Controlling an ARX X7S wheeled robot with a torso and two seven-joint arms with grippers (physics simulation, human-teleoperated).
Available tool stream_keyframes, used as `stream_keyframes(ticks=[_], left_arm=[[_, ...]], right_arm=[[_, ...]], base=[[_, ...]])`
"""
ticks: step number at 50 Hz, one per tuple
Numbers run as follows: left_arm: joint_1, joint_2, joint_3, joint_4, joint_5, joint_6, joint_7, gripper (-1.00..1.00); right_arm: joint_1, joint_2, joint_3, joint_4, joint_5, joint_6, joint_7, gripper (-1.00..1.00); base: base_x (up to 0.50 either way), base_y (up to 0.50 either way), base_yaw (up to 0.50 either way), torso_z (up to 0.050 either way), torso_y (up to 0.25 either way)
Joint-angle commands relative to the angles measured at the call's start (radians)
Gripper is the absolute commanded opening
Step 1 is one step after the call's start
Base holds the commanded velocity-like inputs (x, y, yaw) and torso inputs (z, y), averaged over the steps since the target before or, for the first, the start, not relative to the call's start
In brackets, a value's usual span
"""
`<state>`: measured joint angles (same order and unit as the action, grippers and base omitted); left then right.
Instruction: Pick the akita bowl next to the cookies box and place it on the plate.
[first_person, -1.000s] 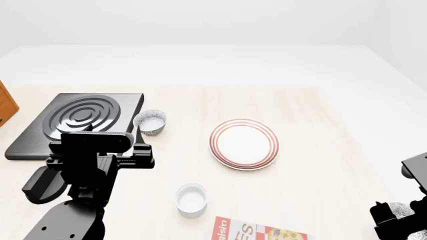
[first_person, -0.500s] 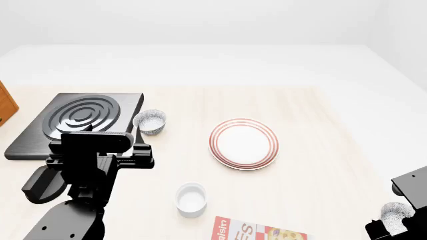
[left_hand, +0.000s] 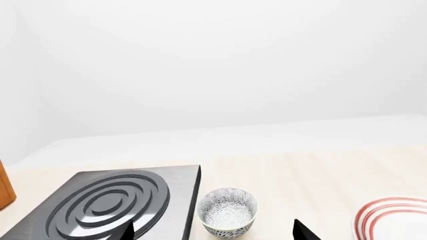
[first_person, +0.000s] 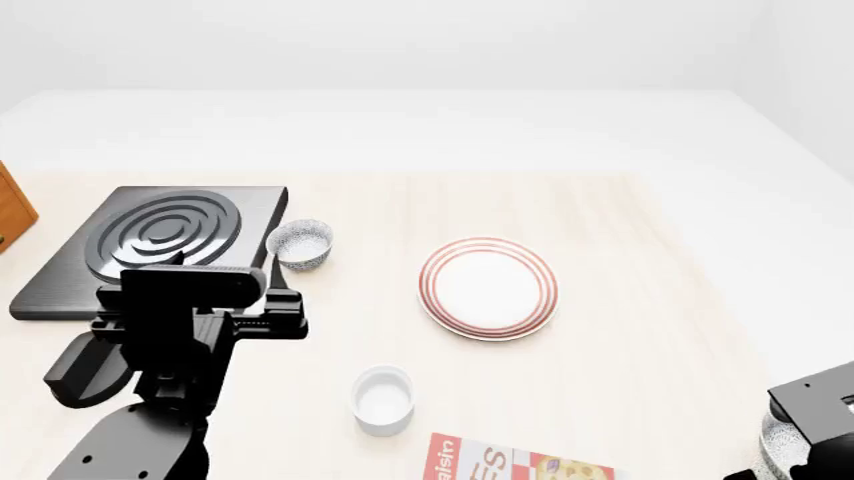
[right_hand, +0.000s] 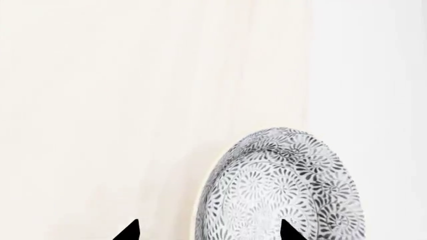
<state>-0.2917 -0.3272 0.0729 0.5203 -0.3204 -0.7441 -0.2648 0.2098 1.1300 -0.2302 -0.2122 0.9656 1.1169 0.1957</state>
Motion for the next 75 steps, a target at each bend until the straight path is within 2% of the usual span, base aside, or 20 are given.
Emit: stream_keyframes(ticks=[1,19,20,29,38,44,50,52,56,60,63,65,68,69,75], left_arm=[[-0.001,-0.002,0.003,-0.001,-0.003,0.002,-0.003,1.0],[0.008,-0.006,0.005,-0.005,-0.004,0.007,-0.011,1.0],[0.007,-0.005,0.008,-0.008,-0.003,0.009,-0.011,1.0],[0.008,-0.006,0.01,-0.014,-0.006,0.014,-0.011,1.0],[0.009,-0.009,0.009,-0.01,-0.009,0.014,-0.015,1.0],[0.004,-0.01,0.015,-0.004,-0.009,0.008,-0.018,1.0],[0.002,-0.014,0.012,0.007,-0.014,0.003,-0.021,1.0],[0.003,-0.013,0.01,-0.001,-0.014,0.012,-0.019,1.0],[0.006,-0.015,0.006,0.012,-0.02,0.007,-0.021,1.0],[0.01,-0.02,0.001,0.019,-0.021,0.002,-0.025,1.0],[0.001,-0.021,0.004,0.028,-0.023,-0.008,-0.029,1.0],[-0.002,-0.019,0.005,0.026,-0.023,-0.007,-0.03,1.0],[-0.004,-0.018,0.008,0.025,-0.025,-0.005,-0.029,1.0],[-0.004,-0.017,0.008,0.023,-0.026,-0.003,-0.028,1.0],[-0.019,-0.019,0.019,0.021,-0.025,-0.014,-0.03,1.0]], right_arm=[[0.018,-0.042,-0.061,0.083,-0.062,-0.03,-0.039,1.0],[0.07,-0.088,-0.122,0.157,-0.123,-0.052,-0.076,1.0],[0.07,-0.09,-0.119,0.157,-0.126,-0.057,-0.071,-1.0],[0.056,-0.093,-0.093,0.15,-0.146,-0.106,-0.032,-1.0],[0.08,-0.079,-0.003,0.096,-0.101,-0.088,0.049,-1.0],[0.17,-0.087,0.016,0.062,-0.1,-0.057,0.093,-1.0],[0.444,-0.135,-0.048,0.045,-0.109,0.066,0.087,-1.0],[0.57,-0.171,-0.103,0.045,-0.127,0.109,0.061,-1.0],[0.703,-0.229,-0.173,0.071,-0.155,0.121,0.006,-1.0],[0.922,-0.356,-0.358,0.17,-0.268,0.116,-0.081,-1.0],[1.022,-0.433,-0.444,0.234,-0.314,0.11,-0.13,-1.0],[1.113,-0.533,-0.535,0.337,-0.375,0.082,-0.17,-1.0],[1.166,-0.611,-0.597,0.418,-0.415,0.042,-0.206,-1.0],[1.19,-0.67,-0.615,0.486,-0.437,0.022,-0.203,-1.0],[1.239,-0.814,-0.713,0.634,-0.507,-0.054,-0.231,-1.0]], base=[[0.0,0.0,0.0,0.0,0.0],[0.0,0.0,0.0,-0.001,0.0],[0.0,0.0,0.01,-0.011,0.0],[0.0,0.0,0.0,-0.005,0.0],[0.0,0.0,0.0,-0.001,0.0],[0.0,0.0,0.0,0.0,0.0],[0.0,0.0,0.0,0.0,0.0],[0.0,0.0,0.0,0.0,0.0],[0.0,0.0,0.0,0.0,0.0],[0.0,0.0,0.0,0.0,0.0],[0.0,0.0,0.0,0.0,0.0],[0.0,0.0,0.0,0.0,0.0],[0.0,0.0,0.0,0.0,0.0],[0.0,0.0,0.0,0.0,0.0],[0.0,0.0,0.0,0.0,0.0]])
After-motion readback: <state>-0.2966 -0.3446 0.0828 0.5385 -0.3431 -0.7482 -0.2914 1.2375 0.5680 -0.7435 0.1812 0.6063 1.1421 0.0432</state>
